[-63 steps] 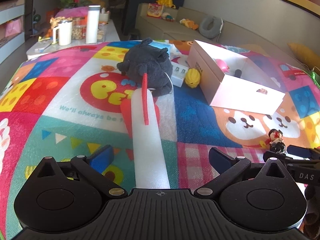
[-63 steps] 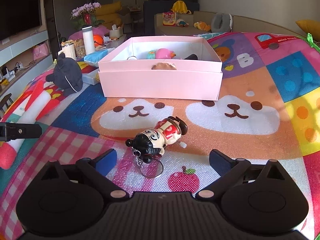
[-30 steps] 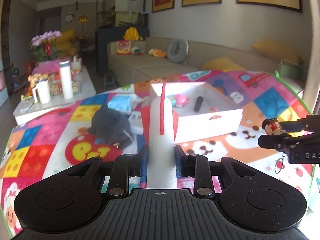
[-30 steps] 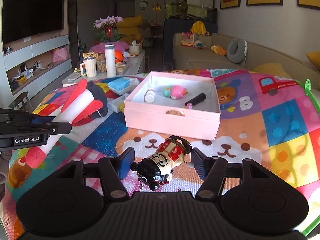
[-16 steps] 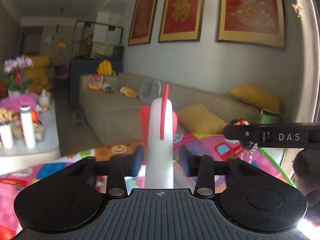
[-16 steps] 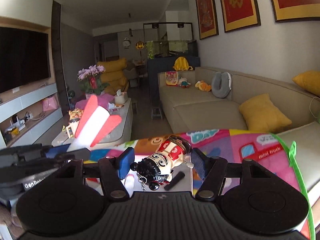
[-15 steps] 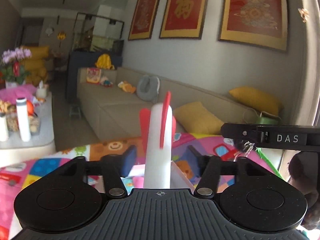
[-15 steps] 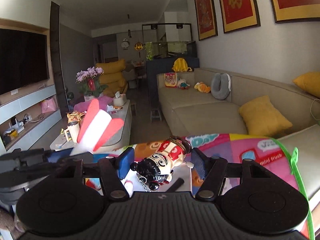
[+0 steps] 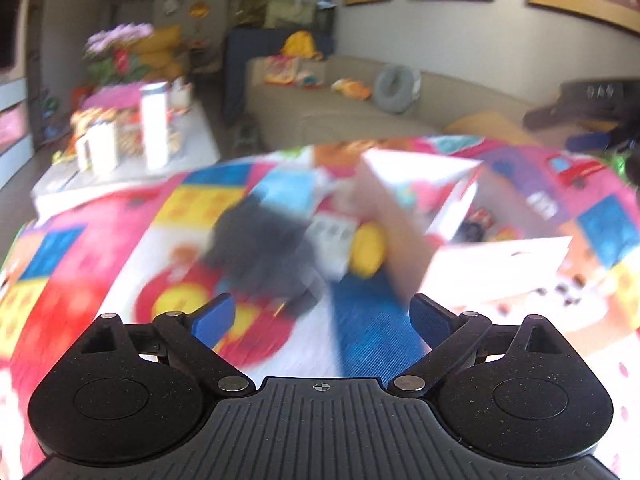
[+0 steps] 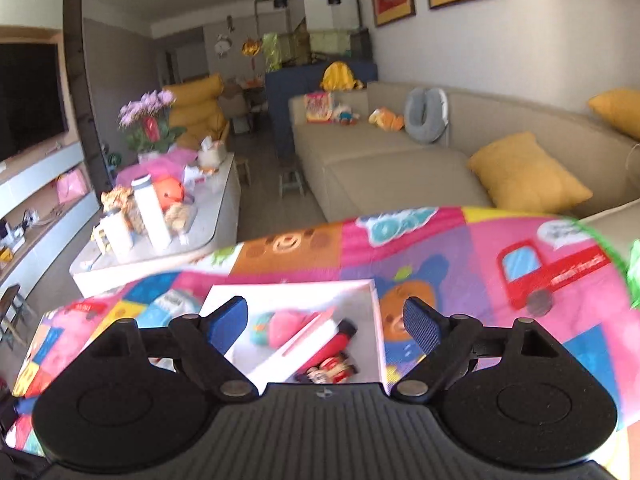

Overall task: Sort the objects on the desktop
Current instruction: 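Release the foam stick from the left gripper into the pink box while the right gripper drops the figurine there, then lower the right gripper onto the blue wet-wipes pack and close it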

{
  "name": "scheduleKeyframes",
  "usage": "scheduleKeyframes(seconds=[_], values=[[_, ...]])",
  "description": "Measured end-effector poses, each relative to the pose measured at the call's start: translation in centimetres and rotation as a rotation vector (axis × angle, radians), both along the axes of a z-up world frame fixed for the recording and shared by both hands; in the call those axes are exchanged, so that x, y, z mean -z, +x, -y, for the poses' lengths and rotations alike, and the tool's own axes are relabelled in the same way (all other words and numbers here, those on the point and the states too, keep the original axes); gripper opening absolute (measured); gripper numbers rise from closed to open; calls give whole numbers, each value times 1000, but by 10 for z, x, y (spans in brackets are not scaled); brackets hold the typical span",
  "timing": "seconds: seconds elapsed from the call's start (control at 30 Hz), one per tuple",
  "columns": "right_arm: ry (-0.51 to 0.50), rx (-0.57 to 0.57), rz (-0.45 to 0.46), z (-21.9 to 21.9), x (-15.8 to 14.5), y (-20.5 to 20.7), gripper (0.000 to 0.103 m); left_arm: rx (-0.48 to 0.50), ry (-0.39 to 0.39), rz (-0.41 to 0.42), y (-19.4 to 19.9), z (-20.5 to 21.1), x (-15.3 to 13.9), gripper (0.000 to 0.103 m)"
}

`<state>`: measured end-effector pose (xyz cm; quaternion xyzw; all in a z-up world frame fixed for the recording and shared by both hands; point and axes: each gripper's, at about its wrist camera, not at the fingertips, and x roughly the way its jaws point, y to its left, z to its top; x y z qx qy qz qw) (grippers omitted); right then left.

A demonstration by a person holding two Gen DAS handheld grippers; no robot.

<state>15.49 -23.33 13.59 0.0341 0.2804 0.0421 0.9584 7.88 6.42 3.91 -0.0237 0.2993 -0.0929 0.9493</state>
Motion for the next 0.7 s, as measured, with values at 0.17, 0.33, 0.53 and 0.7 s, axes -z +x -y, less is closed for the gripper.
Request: scheduleKeyframes(seconds=[0.17, 0.33, 0.53, 0.7], values=[[-129, -160, -9, -80, 25, -5, 85, -132, -43, -57, -22, -40, 23, 100], [-282, -354, -12, -169, 57, -16, 79, -189, -78, -61, -30, -49, 26, 101], [-164, -414, -89, -220, 61, 9, 79, -176, -82, -55, -30, -44, 27, 101], [-30, -338, -107, -225, 35, 59, 79, -141, -34, 13, -40, -33, 23, 101]])
